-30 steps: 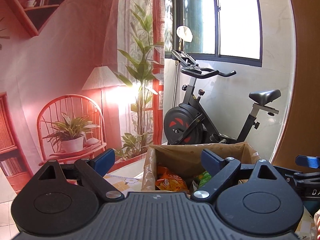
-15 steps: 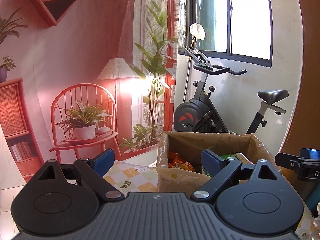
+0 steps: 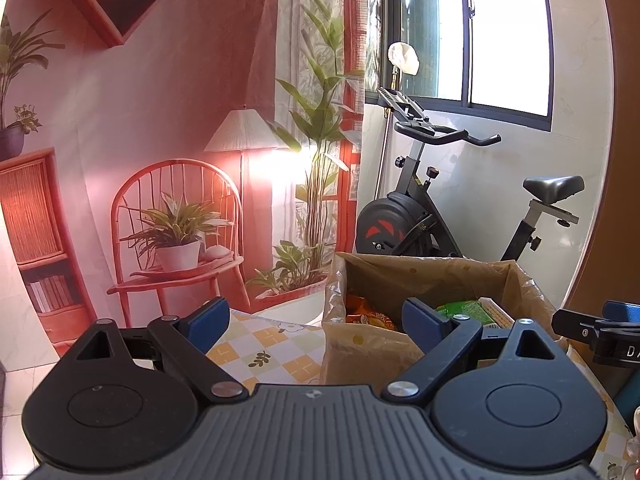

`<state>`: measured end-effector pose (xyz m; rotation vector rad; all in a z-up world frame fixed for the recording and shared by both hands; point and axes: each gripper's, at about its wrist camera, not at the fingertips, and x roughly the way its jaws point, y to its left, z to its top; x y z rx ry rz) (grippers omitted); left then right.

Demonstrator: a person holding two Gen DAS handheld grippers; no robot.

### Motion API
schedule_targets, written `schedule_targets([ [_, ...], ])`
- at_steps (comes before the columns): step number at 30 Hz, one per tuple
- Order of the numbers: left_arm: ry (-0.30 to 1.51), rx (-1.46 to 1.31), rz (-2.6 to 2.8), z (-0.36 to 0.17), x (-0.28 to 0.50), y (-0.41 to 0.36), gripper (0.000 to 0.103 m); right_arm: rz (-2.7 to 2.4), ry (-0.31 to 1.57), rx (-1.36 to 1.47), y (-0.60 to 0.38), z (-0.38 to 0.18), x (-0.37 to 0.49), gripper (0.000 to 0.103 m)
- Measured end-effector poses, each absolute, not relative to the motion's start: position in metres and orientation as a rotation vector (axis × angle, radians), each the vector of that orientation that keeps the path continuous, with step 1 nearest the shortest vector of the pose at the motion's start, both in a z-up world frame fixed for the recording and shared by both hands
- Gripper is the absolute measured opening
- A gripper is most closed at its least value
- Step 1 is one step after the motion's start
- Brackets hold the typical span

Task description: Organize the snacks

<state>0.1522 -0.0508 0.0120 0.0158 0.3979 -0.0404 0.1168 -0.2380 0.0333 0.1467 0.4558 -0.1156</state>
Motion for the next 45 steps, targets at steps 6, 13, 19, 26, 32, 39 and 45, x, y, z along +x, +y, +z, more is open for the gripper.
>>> schedule_targets([
  [6,0.396,0.018,-0.038,0.0122,0.1502,-0.0516,0.095,-0.116,0.457,0.148,-0.2370,0.0321,0.1158,0.100],
  [13,0.385,0.025,-0.037,0.0141,0.1467,-0.0528,0.095,-0.118,0.455,0.150,-0.2370,0.0320,0.1152,0.100],
  [19,0.386,0.029,-0.040,0.0142,0.1455,-0.0532,0.095,-0.118,0.456,0.151,-0.2373,0.0316,0.1151,0.100],
  [26,0.392,0.024,-0.042,0.0142,0.1458,-0.0528,0.095,-0.121,0.457,0.155,-0.2380,0.0305,0.1134,0.100],
  [32,0.399,0.022,-0.042,0.0139,0.1478,-0.0518,0.095,-0.125,0.461,0.159,-0.2387,0.0289,0.1108,0.100],
  [39,0.403,0.017,-0.041,0.0131,0.1479,-0.0494,0.095,-0.128,0.462,0.161,-0.2388,0.0279,0.1102,0.100],
  [45,0.412,0.011,-0.037,0.0115,0.1495,-0.0495,0.094,-0.127,0.462,0.160,-0.2395,0.0274,0.1102,0.100],
])
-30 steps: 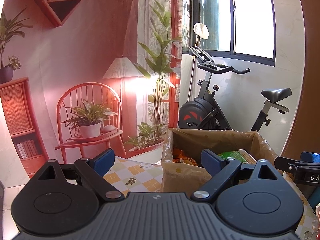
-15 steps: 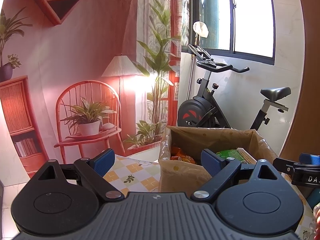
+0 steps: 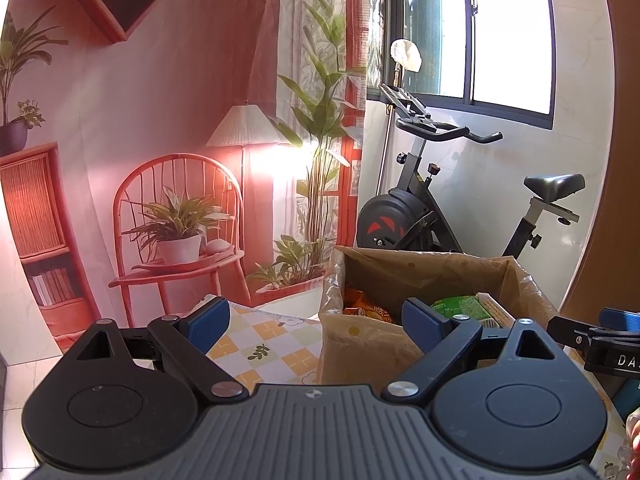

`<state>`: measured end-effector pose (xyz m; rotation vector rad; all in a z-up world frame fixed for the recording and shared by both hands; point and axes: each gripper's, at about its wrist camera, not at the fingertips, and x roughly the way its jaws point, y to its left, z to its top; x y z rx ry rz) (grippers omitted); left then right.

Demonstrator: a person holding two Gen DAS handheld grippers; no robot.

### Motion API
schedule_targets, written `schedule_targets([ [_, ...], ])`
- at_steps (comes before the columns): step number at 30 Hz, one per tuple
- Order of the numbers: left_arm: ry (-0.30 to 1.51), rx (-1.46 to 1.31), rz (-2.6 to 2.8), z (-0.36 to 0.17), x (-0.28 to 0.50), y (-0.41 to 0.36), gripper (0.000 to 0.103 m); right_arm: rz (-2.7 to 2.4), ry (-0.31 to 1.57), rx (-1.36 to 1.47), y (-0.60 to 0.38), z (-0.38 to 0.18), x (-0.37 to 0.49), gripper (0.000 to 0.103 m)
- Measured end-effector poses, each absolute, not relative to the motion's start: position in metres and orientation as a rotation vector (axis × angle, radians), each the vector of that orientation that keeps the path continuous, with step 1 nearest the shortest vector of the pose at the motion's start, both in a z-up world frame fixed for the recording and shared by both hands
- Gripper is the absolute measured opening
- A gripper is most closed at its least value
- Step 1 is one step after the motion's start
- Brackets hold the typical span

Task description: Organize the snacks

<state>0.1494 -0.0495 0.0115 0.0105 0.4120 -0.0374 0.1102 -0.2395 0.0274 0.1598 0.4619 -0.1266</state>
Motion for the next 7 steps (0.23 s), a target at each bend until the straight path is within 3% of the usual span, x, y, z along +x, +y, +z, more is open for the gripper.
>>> schedule_targets([
  [7,0.418,-0.001,-0.033,0.0097,0.1509,-0.0485,0.094,-0.127,0.463,0.160,-0.2395,0.0268,0.1106,0.100],
])
